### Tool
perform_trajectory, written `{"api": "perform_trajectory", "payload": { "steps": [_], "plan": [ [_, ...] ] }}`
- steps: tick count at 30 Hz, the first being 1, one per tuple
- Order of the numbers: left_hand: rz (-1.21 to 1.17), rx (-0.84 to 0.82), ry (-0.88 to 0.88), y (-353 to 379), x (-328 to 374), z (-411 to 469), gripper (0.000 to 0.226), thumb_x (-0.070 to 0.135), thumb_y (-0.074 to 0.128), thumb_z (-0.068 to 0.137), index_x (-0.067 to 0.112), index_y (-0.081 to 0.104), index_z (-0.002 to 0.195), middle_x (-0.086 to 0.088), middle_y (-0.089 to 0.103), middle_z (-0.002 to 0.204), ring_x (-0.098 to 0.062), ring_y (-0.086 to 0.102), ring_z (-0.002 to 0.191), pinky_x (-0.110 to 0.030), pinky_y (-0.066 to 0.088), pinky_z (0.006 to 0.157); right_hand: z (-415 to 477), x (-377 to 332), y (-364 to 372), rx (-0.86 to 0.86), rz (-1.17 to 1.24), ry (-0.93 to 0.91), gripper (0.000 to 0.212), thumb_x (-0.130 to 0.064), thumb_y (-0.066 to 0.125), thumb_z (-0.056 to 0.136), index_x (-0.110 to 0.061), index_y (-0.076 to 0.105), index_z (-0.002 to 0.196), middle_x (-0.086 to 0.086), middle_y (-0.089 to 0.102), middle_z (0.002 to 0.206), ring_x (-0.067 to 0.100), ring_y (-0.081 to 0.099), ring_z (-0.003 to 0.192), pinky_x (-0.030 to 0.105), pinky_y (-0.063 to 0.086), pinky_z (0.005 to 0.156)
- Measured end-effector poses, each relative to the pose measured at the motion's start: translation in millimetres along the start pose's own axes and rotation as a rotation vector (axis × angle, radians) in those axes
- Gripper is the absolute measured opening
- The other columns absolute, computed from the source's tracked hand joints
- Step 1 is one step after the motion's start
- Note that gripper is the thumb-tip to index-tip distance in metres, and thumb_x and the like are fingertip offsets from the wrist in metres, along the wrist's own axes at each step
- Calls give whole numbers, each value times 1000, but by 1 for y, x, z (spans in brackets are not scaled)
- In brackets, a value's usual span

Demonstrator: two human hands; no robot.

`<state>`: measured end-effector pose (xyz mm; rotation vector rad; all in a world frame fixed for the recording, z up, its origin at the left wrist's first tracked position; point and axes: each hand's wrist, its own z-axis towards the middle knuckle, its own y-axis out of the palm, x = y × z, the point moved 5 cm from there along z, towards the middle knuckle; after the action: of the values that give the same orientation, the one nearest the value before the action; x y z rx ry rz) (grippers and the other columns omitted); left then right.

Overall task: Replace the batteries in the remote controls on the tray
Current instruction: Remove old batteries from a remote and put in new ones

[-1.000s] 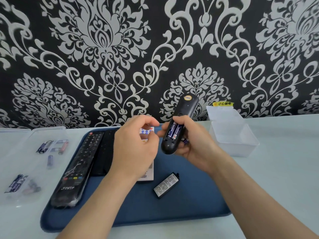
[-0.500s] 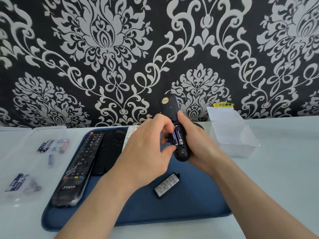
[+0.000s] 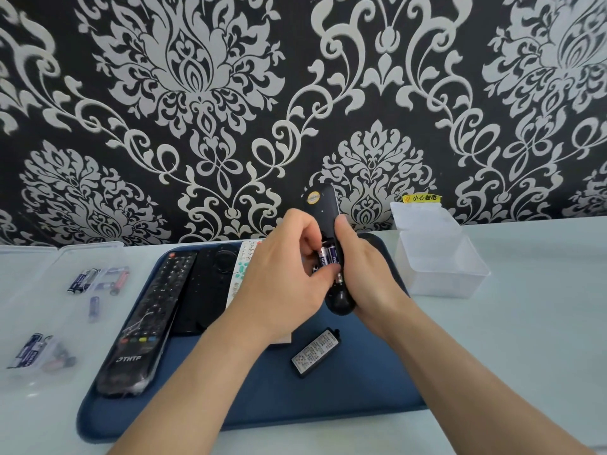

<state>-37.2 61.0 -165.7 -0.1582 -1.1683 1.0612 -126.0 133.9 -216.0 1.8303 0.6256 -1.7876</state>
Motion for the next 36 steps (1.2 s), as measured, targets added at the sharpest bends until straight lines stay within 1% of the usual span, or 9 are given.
{"api": "perform_trajectory", "payload": {
  "steps": [6,10,14,17,19,23,26,30,36],
  "plan": [
    [-74,-6,49,5,10,-8,45,2,69,78,36,41,85,8,52,75,-11,52,66,-16,42,62,6,4,-2,29,83,51,68,-54,32,100,-23,67,51,-1,67,65,19,63,75,39,48,77],
    [-231,58,9,3,9,-8,51,0,69,73,39,44,94,9,57,88,-15,61,76,-29,54,70,9,9,-3,-6,157,107,55,-62,41,91,-19,74,81,4,75,89,23,70,95,44,52,95],
    [-875,114,-352,-5,-4,-4,39,-10,54,83,17,56,110,-4,68,83,-17,62,72,-28,53,68,6,10,-1,-61,315,177,47,-50,40,101,-17,72,93,-2,74,76,9,68,67,25,50,66],
    [-1333,104,-636,-5,-18,-5,31,-3,44,78,8,60,103,-6,55,72,-18,54,62,-24,49,57,7,9,-1,-79,314,197,57,-52,37,100,-11,74,87,7,74,83,16,64,73,27,45,68],
    [-1149,65,-643,-8,-20,-5,18,2,49,81,8,63,91,-6,50,69,-12,47,52,-19,38,45,6,7,0,-82,298,200,60,-53,35,101,-10,73,82,9,71,74,20,60,74,29,41,65],
    [-244,-25,-203,-5,1,-5,11,8,71,81,19,69,81,18,56,56,-2,38,43,-8,33,48,7,9,-1,-57,305,229,52,-52,42,99,-17,76,81,5,72,82,22,61,83,32,46,70],
    [-139,15,-122,-2,9,-9,21,8,74,77,23,60,81,23,58,60,-1,48,50,-8,37,52,6,8,-1,-47,251,215,51,-50,42,100,-17,75,80,4,75,82,22,67,81,37,49,79],
    [-70,15,-53,1,3,-9,31,11,75,75,28,50,83,9,66,87,-14,62,79,-34,52,78,5,7,-1,-41,141,197,52,-54,40,98,-16,74,85,9,75,90,24,66,85,40,48,79],
    [19,-11,39,1,6,-9,35,18,76,75,30,44,85,7,63,90,-16,60,80,-34,47,74,5,4,-3,-30,69,156,52,-51,37,101,-14,71,88,4,75,89,17,68,82,32,50,74]
  ]
}}
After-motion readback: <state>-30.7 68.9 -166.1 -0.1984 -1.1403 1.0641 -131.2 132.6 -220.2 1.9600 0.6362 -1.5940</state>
